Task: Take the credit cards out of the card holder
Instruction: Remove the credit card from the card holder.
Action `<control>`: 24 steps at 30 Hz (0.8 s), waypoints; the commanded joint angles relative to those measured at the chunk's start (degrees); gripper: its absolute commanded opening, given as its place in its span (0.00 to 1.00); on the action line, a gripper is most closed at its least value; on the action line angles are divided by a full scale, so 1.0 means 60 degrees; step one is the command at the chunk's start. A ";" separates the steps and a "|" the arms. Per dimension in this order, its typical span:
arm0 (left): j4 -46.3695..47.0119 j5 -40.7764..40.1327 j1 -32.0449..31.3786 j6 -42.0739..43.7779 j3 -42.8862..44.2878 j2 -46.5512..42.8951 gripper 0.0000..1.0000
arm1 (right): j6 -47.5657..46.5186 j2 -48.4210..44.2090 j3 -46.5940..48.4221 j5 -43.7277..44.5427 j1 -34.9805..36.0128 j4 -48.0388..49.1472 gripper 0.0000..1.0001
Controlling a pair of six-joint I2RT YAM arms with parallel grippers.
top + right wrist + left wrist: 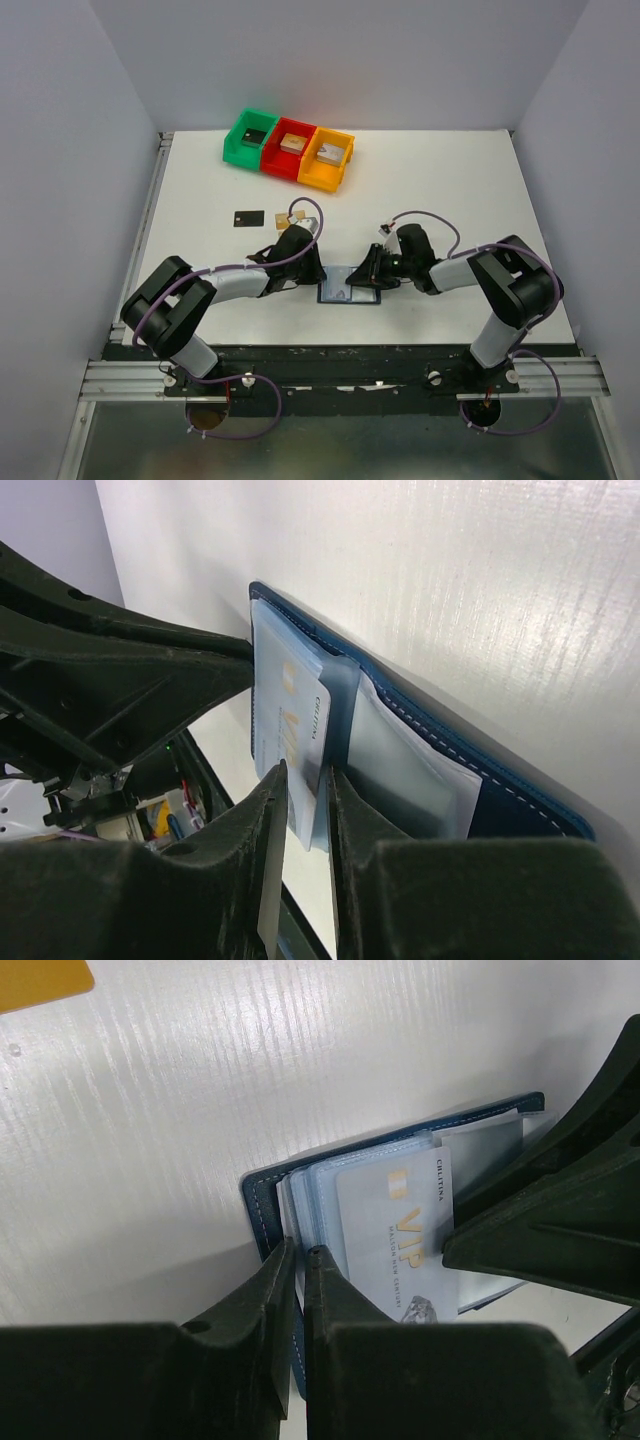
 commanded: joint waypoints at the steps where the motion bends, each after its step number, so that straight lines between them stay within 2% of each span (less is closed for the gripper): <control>1: -0.0178 -0.0034 -0.0122 0.0032 0.0079 0.0157 0.18 | -0.0024 -0.0156 -0.0227 -0.0086 -0.0127 0.0284 0.29; 18: -0.0252 -0.0078 -0.0151 0.0076 0.0153 0.0216 0.17 | 0.0035 -0.0347 -0.0417 -0.0115 -0.0200 0.0474 0.17; 24: -0.0296 -0.0092 -0.0136 0.0105 0.0196 0.0260 0.09 | -0.0155 -0.0522 -0.0389 -0.0159 -0.0259 0.0256 0.08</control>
